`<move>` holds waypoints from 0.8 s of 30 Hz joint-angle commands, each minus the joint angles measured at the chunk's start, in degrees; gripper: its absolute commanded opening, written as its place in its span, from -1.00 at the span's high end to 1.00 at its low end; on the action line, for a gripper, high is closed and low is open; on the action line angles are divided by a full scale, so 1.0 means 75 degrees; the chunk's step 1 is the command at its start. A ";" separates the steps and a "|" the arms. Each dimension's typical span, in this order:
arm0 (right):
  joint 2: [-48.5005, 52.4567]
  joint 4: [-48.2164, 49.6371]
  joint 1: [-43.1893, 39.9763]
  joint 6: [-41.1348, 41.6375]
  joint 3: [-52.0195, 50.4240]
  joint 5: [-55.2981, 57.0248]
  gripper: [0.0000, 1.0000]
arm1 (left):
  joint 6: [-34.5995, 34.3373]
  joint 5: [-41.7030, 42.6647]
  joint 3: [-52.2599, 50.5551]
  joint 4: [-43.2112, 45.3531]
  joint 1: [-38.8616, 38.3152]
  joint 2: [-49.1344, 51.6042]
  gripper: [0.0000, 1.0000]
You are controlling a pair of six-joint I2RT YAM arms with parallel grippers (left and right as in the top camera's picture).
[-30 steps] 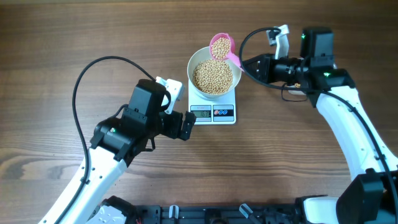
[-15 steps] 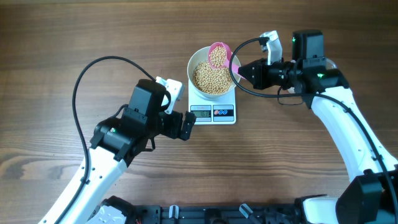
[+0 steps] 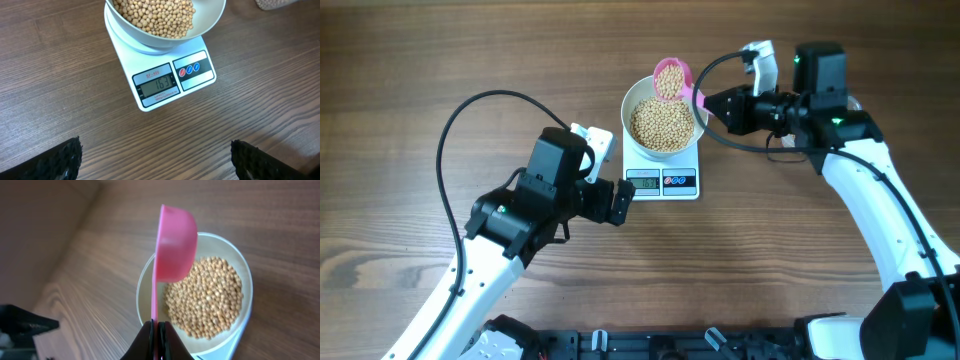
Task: Scoop item into bowl and weigh 150g on scale
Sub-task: 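Carry the filled scoop left and hold it above the bowl, then move the still-filled scoop back right over the soybean tub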
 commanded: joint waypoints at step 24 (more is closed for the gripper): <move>-0.0096 0.0303 -0.3873 0.2046 0.0102 -0.3042 0.91 | 0.0152 0.0090 0.0032 0.0020 -0.0020 0.0003 -1.00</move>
